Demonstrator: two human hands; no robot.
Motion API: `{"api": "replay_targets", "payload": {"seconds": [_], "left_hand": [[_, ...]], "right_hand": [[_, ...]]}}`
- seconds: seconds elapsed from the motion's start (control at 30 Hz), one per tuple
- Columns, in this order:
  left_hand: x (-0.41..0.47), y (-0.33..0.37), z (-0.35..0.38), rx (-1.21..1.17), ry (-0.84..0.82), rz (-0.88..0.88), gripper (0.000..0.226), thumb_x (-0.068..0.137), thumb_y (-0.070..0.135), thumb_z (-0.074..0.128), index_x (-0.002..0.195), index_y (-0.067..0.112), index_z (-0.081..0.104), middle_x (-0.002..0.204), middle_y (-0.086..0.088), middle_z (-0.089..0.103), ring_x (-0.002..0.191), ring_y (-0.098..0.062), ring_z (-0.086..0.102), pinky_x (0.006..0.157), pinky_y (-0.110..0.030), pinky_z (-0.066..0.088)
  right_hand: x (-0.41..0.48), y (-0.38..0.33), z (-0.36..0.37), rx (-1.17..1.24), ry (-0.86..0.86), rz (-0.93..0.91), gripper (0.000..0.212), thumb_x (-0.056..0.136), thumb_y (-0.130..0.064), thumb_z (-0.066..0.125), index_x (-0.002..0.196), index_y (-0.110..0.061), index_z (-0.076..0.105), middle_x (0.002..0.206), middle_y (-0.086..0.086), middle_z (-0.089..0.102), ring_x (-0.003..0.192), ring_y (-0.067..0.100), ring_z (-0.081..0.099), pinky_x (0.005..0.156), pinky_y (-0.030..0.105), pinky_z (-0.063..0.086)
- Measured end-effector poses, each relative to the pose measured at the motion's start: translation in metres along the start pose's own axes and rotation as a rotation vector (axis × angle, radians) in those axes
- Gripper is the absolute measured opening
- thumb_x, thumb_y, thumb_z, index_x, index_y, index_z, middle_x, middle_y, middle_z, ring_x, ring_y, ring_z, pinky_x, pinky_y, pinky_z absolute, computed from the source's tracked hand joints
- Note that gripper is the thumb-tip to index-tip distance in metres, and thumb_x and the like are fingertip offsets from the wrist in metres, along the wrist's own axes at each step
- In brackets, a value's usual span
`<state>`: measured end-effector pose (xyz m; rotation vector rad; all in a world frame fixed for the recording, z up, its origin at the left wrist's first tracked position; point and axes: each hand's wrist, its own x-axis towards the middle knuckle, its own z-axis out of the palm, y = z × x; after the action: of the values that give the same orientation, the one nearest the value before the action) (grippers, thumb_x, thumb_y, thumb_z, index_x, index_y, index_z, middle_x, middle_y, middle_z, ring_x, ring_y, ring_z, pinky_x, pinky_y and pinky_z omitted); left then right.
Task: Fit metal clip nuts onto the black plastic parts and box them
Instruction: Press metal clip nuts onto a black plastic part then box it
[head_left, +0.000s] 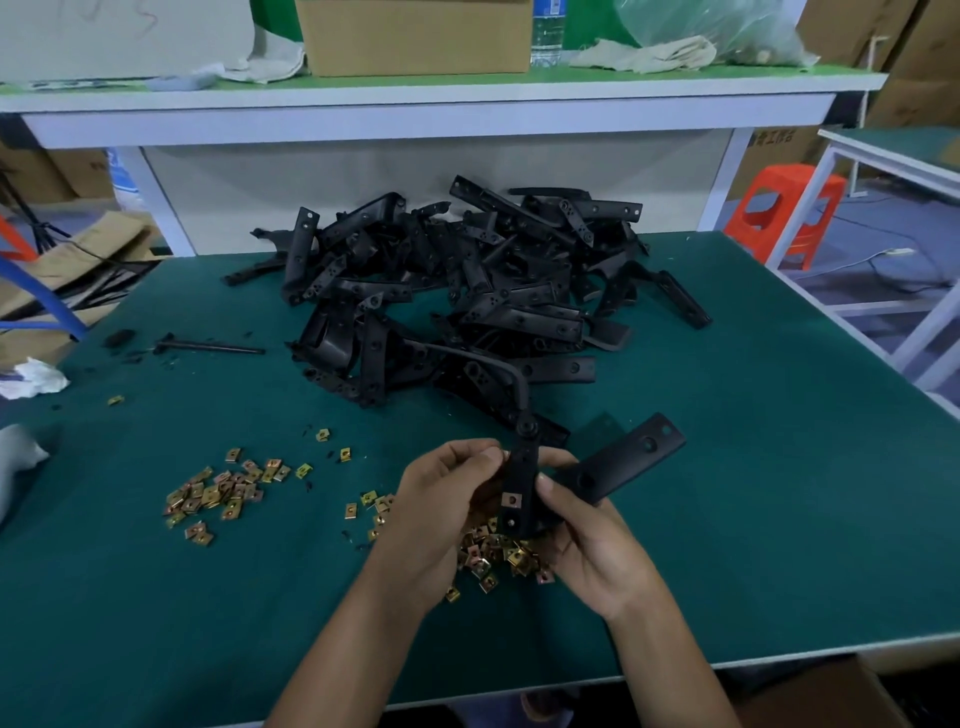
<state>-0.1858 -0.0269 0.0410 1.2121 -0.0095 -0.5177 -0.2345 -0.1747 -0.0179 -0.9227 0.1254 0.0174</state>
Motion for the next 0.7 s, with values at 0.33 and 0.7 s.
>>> {"api": "replay_targets", "payload": {"seconds": [0.33, 0.7], "left_hand": [[-0.006, -0.005, 0.004, -0.094, -0.050, -0.018, 0.027, 0.102, 0.010, 0.050, 0.119, -0.011, 0.052, 0.108, -0.022, 0.074, 0.099, -0.031, 0.073, 0.081, -0.041, 0.061], [-0.003, -0.029, 0.002, 0.446, 0.271, 0.248, 0.025, 0.081, 0.028, 0.082, 0.101, 0.037, 0.071, 0.103, 0.009, 0.073, 0.094, -0.002, 0.069, 0.072, -0.019, 0.058]], "right_hand": [[0.002, 0.004, 0.000, -0.018, -0.025, 0.011, 0.050, 0.073, -0.032, 0.092, 0.114, -0.019, 0.068, 0.106, 0.021, 0.067, 0.089, 0.032, 0.062, 0.067, 0.038, 0.042], [0.003, 0.008, 0.001, -0.015, -0.065, -0.033, 0.037, 0.086, -0.021, 0.081, 0.118, -0.011, 0.063, 0.108, 0.019, 0.069, 0.092, 0.025, 0.069, 0.069, 0.030, 0.059]]}}
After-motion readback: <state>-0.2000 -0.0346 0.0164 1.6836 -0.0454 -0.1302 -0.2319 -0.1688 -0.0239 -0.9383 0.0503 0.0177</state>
